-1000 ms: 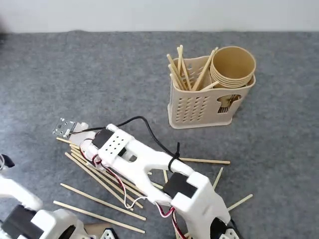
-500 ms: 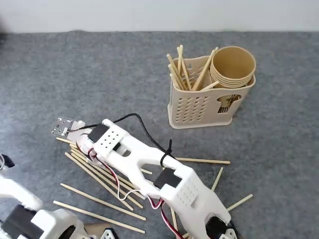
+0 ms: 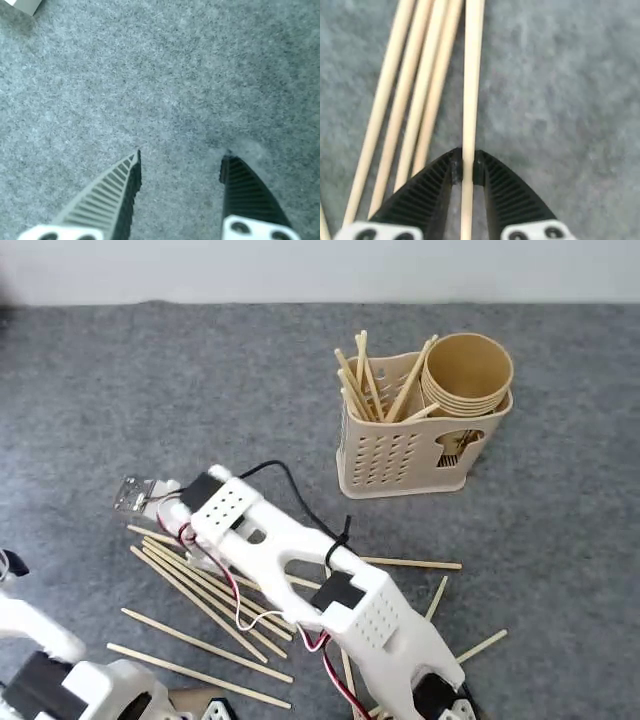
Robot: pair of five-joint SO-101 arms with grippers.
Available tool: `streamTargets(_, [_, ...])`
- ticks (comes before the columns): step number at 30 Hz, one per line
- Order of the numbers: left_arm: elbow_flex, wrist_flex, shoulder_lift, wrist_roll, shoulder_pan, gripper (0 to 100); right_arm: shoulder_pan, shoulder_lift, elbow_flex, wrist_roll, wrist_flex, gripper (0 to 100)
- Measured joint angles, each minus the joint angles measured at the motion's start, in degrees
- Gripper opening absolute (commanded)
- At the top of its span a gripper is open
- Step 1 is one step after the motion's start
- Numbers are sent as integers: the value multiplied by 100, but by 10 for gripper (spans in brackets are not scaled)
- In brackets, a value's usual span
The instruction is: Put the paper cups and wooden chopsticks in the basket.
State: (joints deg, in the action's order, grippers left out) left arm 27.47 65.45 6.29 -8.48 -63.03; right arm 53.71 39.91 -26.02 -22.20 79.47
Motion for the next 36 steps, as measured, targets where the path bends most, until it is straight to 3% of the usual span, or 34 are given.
streamTargets(16, [0, 0, 0, 0, 0, 250, -888, -2303, 0, -9, 1477, 10])
streamTargets(23, [0, 0, 0, 0, 0, 250, -1108, -3569, 26, 325, 1811, 10])
streamTargets(29, [70, 0, 0, 0, 0, 250, -1336, -4835, 993, 598, 1705, 10])
streamTargets(36, [70, 0, 0, -9, 0, 250, -1943, -6611, 2673, 633, 668, 9])
